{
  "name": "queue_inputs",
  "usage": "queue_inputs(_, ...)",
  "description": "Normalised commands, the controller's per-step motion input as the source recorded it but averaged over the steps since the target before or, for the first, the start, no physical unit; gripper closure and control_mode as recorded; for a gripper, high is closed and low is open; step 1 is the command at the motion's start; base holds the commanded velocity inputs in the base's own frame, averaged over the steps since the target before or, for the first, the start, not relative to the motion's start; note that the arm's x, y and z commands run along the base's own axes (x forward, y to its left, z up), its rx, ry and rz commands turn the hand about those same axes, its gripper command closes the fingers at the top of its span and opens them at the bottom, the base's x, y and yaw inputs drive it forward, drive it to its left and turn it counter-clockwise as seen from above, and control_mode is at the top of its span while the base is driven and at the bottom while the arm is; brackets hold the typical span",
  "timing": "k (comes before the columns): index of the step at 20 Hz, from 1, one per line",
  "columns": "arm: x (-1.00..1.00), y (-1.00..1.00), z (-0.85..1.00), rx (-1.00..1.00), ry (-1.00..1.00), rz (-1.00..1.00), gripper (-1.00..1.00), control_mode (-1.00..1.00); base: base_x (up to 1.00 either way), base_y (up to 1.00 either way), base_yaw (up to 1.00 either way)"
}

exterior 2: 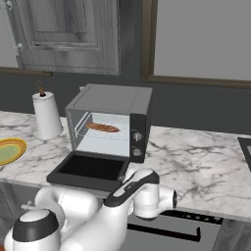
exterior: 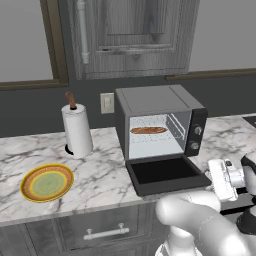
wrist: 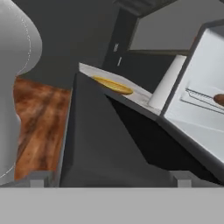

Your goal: Pull the toaster oven rack outwards. Pick up the baguette from the plate and place it on the toaster oven rack. Close the toaster oven door fully and set the temperature to the lowest setting.

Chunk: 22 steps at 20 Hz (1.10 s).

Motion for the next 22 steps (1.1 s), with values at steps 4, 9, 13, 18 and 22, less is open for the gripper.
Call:
queue_inputs(4, 0.49, -0.23, -0.01, 0.19, 0.03, -0.06, -1.0, -1.0, 0.0, 0.0, 0.0)
queue_inputs(9, 0.67, 0.0, 0.0, 0.23, -0.01, -0.1, -1.0, -1.0, 0.0, 0.0, 0.0)
queue_inputs(13, 0.73, 0.45, 0.0, 0.21, -0.16, -0.12, -1.0, -1.0, 0.0, 0.0, 0.0)
queue_inputs(18, 0.72, 0.87, 0.0, 0.14, -0.25, -0.19, -1.0, -1.0, 0.0, 0.0, 0.0)
queue_inputs(22, 0.71, 1.0, 0.02, 0.04, -0.29, -0.34, -1.0, -1.0, 0.0, 0.0, 0.0)
